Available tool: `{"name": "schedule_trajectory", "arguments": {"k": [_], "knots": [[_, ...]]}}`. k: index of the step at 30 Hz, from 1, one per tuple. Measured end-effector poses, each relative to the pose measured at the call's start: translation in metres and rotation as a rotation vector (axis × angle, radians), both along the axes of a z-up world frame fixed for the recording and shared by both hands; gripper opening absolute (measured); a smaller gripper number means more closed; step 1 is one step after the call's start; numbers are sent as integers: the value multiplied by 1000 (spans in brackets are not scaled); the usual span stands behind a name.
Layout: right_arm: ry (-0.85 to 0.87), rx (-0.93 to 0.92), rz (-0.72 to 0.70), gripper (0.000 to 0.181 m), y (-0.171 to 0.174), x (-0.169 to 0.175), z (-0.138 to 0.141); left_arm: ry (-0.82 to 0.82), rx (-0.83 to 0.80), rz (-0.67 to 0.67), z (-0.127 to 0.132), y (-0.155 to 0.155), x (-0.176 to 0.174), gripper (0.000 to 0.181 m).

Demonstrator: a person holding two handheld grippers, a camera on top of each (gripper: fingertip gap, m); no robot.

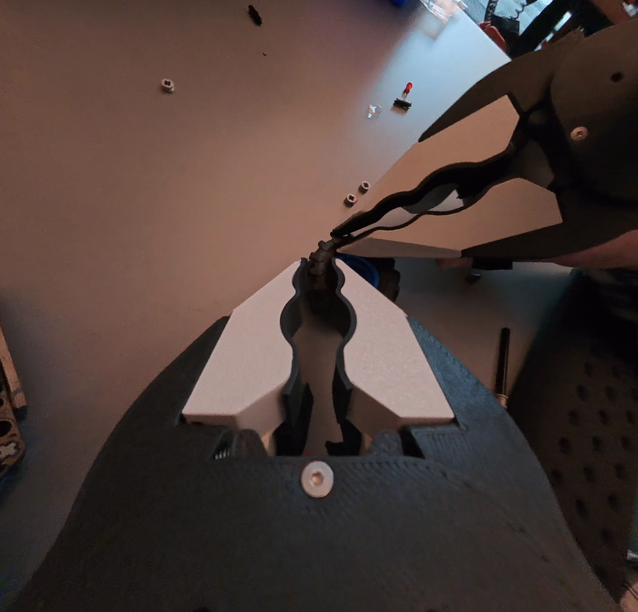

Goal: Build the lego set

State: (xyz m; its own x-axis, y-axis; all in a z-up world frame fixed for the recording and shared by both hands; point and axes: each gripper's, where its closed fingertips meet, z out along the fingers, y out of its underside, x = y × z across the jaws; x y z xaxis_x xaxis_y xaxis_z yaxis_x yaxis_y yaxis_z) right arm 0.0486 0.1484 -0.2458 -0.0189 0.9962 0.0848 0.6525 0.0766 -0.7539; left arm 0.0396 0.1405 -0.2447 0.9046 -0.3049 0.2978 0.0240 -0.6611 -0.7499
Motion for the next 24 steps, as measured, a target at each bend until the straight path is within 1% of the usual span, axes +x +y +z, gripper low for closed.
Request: {"name": "schedule_trajectory", "arguments": {"k": [11,13,15,19,22,24], "knots": [[-33,75,-21,5,3,-3,-1,59,15,55,-5,7,-5,13],[-44,71,-28,5,3,-3,-1,55,9,62,-5,8,-6,13],[-56,71,-31,5,4,-4,-2,86,7,63,-6,9,-6,12],[-45,38,-38,6,4,-4,-1,110,15,60,-7,7,-6,12],[-12,-34,-13,8,-3,-1,3,122,29,12,-2,0,-3,14],[-16,-56,-6,10,-6,2,4,172,73,17,-1,-4,-2,13]]}}
